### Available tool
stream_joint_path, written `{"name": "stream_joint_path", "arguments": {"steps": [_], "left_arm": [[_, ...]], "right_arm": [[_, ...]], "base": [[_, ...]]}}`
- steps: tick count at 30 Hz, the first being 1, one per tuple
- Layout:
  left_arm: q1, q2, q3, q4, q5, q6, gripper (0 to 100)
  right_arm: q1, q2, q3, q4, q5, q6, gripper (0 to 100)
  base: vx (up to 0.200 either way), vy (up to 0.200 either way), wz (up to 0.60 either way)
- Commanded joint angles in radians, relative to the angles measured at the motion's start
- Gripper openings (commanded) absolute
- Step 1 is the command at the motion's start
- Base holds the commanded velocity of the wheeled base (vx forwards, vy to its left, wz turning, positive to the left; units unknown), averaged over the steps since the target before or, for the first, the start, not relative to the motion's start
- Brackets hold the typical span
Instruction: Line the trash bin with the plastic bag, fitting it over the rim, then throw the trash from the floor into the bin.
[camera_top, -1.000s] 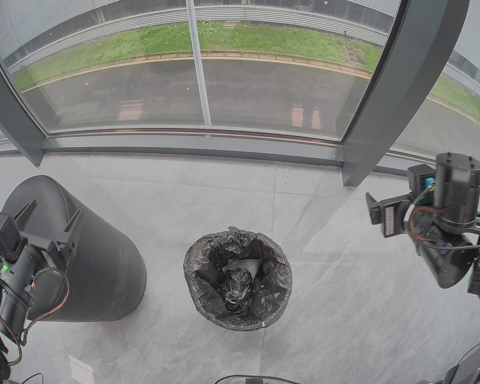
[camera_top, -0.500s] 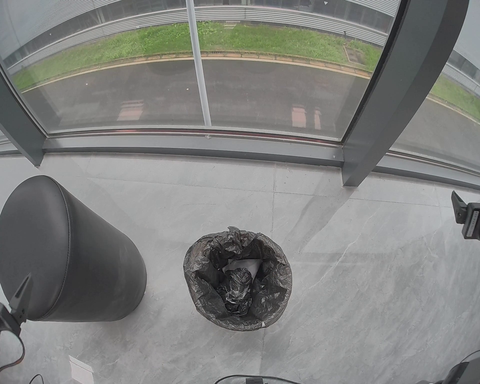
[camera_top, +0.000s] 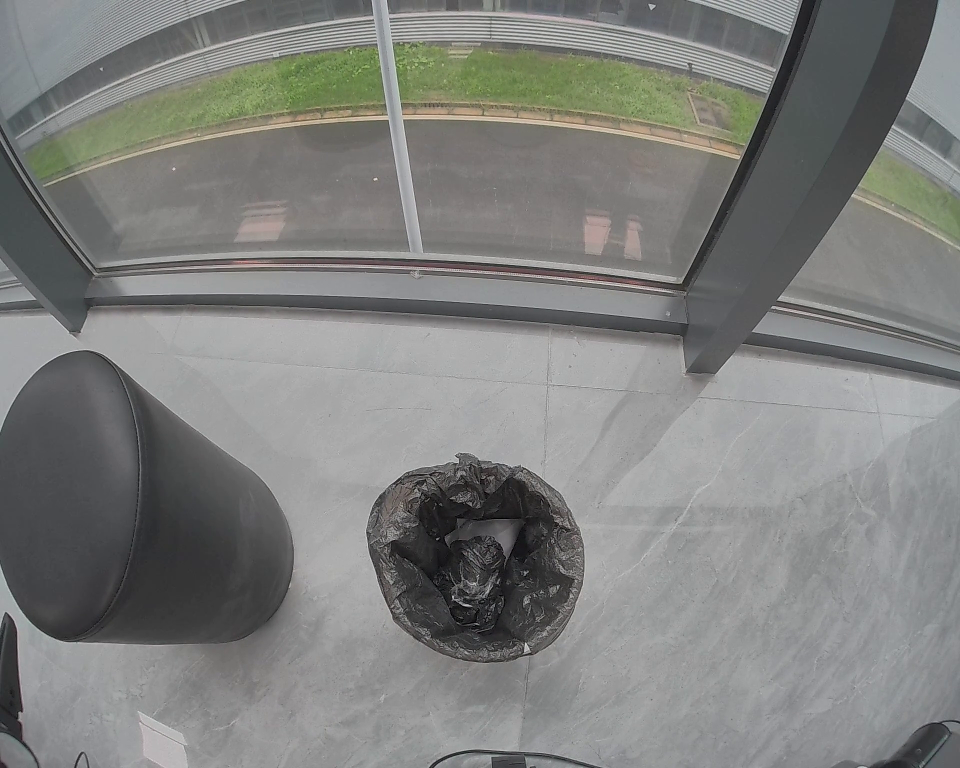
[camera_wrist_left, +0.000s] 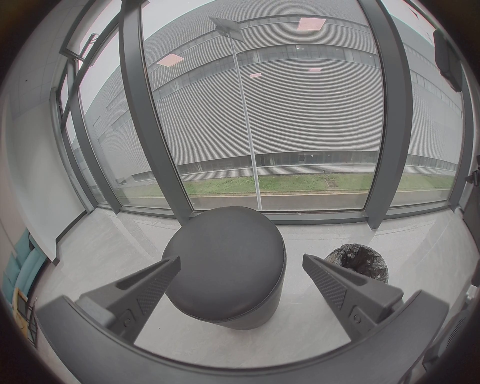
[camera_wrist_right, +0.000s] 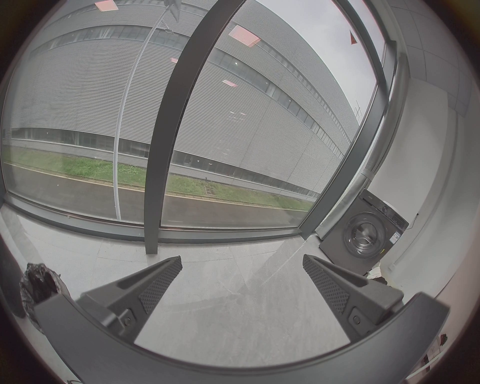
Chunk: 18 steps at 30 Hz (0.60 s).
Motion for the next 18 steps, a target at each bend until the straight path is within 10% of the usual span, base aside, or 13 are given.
{"name": "stream_joint_path", "arguments": {"steps": [1,18], "left_arm": [[0.012,-0.032,0.042,0.016,0.008,-0.018,100],[0.095,-0.032,0.069,0.016,0.005,-0.043,100]], "right_arm": [[-0.143,-0.342,0.038,0.196,0.101,-0.001,100],[-0.147,-0.546,0.190,0.207,0.281,-0.006,100]], "base": [[0.000,0.000,0.00],[0.000,0.000,0.00]]}}
